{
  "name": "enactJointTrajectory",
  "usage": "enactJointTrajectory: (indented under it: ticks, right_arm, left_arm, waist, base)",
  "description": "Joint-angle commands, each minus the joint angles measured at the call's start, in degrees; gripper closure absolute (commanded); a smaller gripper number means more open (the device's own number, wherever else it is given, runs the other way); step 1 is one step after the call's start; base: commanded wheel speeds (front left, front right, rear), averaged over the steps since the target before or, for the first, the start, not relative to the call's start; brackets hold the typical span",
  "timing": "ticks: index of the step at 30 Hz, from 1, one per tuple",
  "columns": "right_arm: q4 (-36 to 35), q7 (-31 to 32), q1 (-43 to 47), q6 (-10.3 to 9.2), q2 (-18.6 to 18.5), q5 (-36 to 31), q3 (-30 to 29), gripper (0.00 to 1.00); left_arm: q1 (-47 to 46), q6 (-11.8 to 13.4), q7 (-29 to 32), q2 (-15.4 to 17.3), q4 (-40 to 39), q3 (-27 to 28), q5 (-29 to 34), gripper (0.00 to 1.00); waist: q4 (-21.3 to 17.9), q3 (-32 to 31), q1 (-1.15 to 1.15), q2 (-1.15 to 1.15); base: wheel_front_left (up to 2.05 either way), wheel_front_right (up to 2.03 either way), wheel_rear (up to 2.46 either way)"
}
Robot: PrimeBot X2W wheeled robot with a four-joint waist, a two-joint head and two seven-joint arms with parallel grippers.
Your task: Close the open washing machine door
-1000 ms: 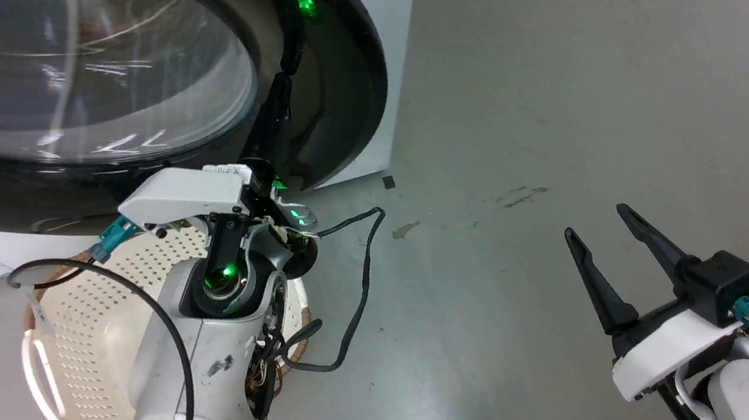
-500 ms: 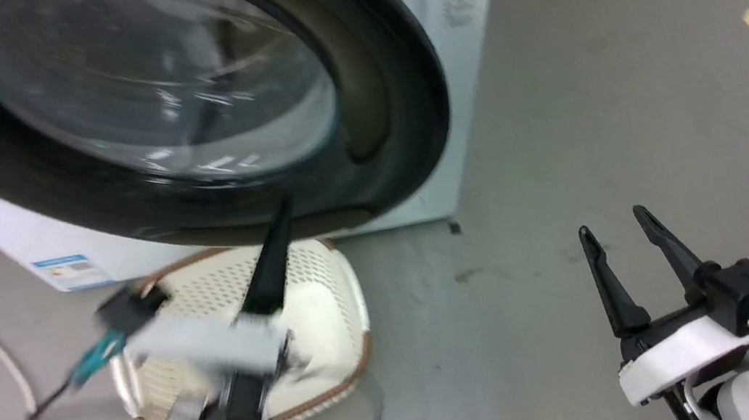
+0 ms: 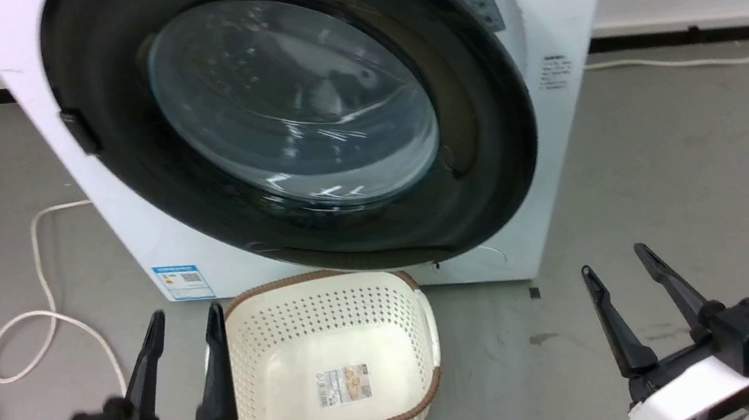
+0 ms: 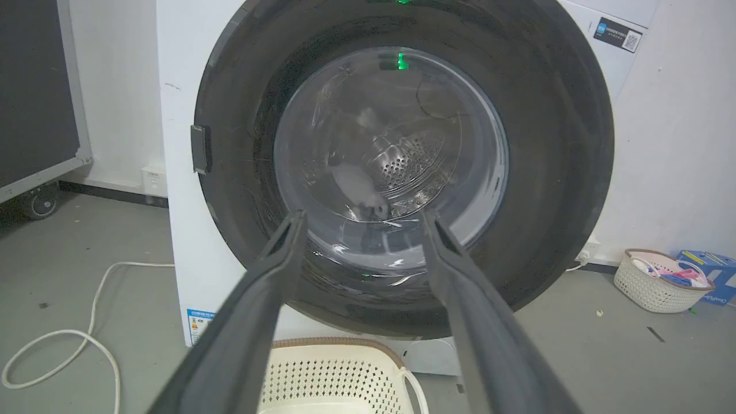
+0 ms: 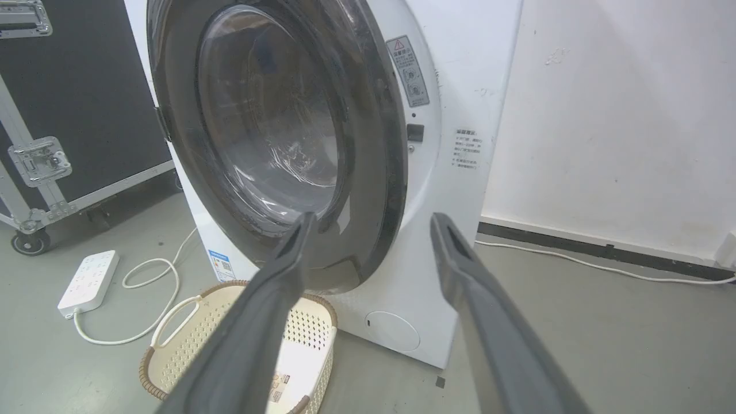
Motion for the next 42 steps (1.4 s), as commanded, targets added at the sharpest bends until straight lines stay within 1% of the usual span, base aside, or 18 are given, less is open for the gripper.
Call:
enactJointTrajectory:
  ticks: [1, 5, 6, 12, 13, 14, 15, 18, 19, 20, 21, 27, 29, 30, 31, 32, 36, 42]
  right_arm:
    - [-0.48, -0.26, 0.98, 0.05, 0.02, -0.32, -0.3, 0.0]
    - [-0.95, -0.26, 2.17, 0.05, 0.06, -0.74, -0.21, 0.0]
    - [-0.4, -0.26, 2.83, 0.05, 0.08, -1.09, 0.61, 0.0]
    - [1.13, -0.26, 3.04, 0.05, 0.13, -0.92, 0.4, 0.0]
    - [1.18, -0.26, 2.89, 0.05, 0.14, -0.4, 0.53, 0.42]
    - [1.01, -0.26, 2.6, 0.05, 0.14, 0.25, 0.63, 0.95]
    - [0.55, -0.26, 2.17, 0.05, 0.11, 0.5, 0.76, 1.0]
    - [-0.88, -0.17, 0.43, 0.05, -0.83, 0.31, 1.82, 1.0]
    - [-2.01, 2.97, -5.76, 0.05, -5.33, 0.65, 6.28, 1.0]
    - [-2.06, 3.86, -7.46, 0.05, -6.45, 1.2, 7.39, 1.0]
    - [-1.49, 6.67, -12.89, 0.05, -10.28, 3.33, 11.03, 1.0]
    - [2.66, 10.3, -23.68, 0.05, -17.63, 9.43, 14.85, 1.0]
    - [4.27, 10.88, -26.73, 0.05, -19.26, 11.55, 14.95, 1.0]
    - [4.27, 10.88, -26.73, 0.05, -19.26, 11.55, 14.95, 1.0]
    - [5.89, 11.4, -29.64, 0.05, -21.01, 13.09, 15.08, 1.0]
    - [5.89, 11.4, -29.64, 0.05, -21.01, 13.09, 15.08, 1.0]
    - [10.44, 12.24, -36.15, 0.05, -23.77, 15.85, 14.13, 1.0]
    - [15.7, 12.68, -41.61, 0.05, -24.65, 17.13, 12.22, 1.0]
  left_arm:
    - [1.73, 0.08, -0.29, -0.78, -1.25, 1.11, 3.28, 0.0]
    - [5.57, 0.73, -0.29, -3.4, -3.35, 3.32, 11.07, 0.0]
    - [7.42, 1.09, -0.3, -4.35, -3.9, 3.49, 15.72, 0.0]
    - [8.18, 0.93, -0.3, -6.07, -3.54, 2.15, 20.82, 0.0]
    - [7.96, 0.87, -0.3, -6.25, -3.41, 1.84, 21.35, 0.0]
    - [7.64, 0.8, -0.3, -6.47, -3.29, 1.52, 21.75, 0.0]
    - [7.25, 0.76, -0.3, -6.7, -3.17, 1.26, 22.05, 0.0]
    - [6.01, 0.86, -0.3, -7.39, -2.68, 0.82, 22.5, 0.0]
    - [3.24, 0.71, -0.3, -8.19, -1.82, -0.17, 23.09, 0.0]
    - [2.62, 0.58, -0.3, -8.31, -1.62, -0.5, 23.26, 0.0]
    - [0.92, 0.49, -0.3, -8.76, -1.32, -1.16, 23.34, 0.0]
    - [-1.75, 0.77, -0.3, -9.37, -1.11, -1.52, 23.31, 0.0]
    - [-2.44, 0.86, -0.3, -9.57, -1.15, -1.75, 23.27, 0.0]
    - [-2.44, 0.86, -0.3, -9.57, -1.15, -1.75, 23.27, 0.0]
    - [-3.11, 0.92, -0.3, -9.76, -1.2, -2.03, 23.2, 0.0]
    - [-3.11, 0.92, -0.3, -9.76, -1.2, -2.03, 23.2, 0.0]
    - [-4.43, 1.22, -0.3, -10.14, -1.37, -2.73, 23.07, 0.0]
    - [-5.07, 1.52, -0.3, -10.36, -1.34, -3.19, 22.98, 0.0]
  waist:
    - [0.9, -0.8, 0.01, 0.0]
    - [1.83, -1.09, 0.01, 0.0]
    - [2.25, -1.13, 0.01, 0.0]
    - [3.57, -0.37, 0.01, 0.0]
    - [3.86, 0.0, 0.01, 0.0]
    - [4.24, 0.56, 0.01, 0.0]
    - [4.62, 1.17, 0.01, 0.0]
    - [5.74, 3.4, 0.01, 0.0]
    - [7.88, 8.28, 0.01, 0.0]
    - [8.31, 9.3, 0.01, 0.0]
    - [9.51, 11.72, 0.01, 0.0]
    - [11.6, 15.6, 0.01, 0.0]
    - [12.22, 16.6, 0.01, 0.0]
    - [12.22, 16.6, 0.01, 0.0]
    - [12.86, 17.62, 0.01, 0.0]
    - [12.86, 17.62, 0.01, 0.0]
    - [14.01, 19.6, 0.01, 0.0]
    - [14.72, 20.67, 0.01, 0.0]
  base:
    - [0.0, 0.0, 0.0]
    - [0.0, 0.0, 0.0]
    - [0.0, 0.0, 0.0]
    - [0.0, 0.0, 0.0]
    - [0.0, 0.0, 0.0]
    - [0.0, 0.0, 0.0]
    - [0.0, 0.0, 0.0]
    - [0.0, 0.0, 0.0]
    - [0.0, 0.0, 0.0]
    - [0.0, 0.0, 0.0]
    - [0.0, 0.0, 0.0]
    - [0.0, 0.0, 0.0]
    - [0.0, 0.0, 0.0]
    - [0.0, 0.0, 0.0]
    - [0.0, 0.0, 0.0]
    - [0.0, 0.0, 0.0]
    - [0.0, 0.0, 0.0]
    - [0.0, 0.0, 0.0]
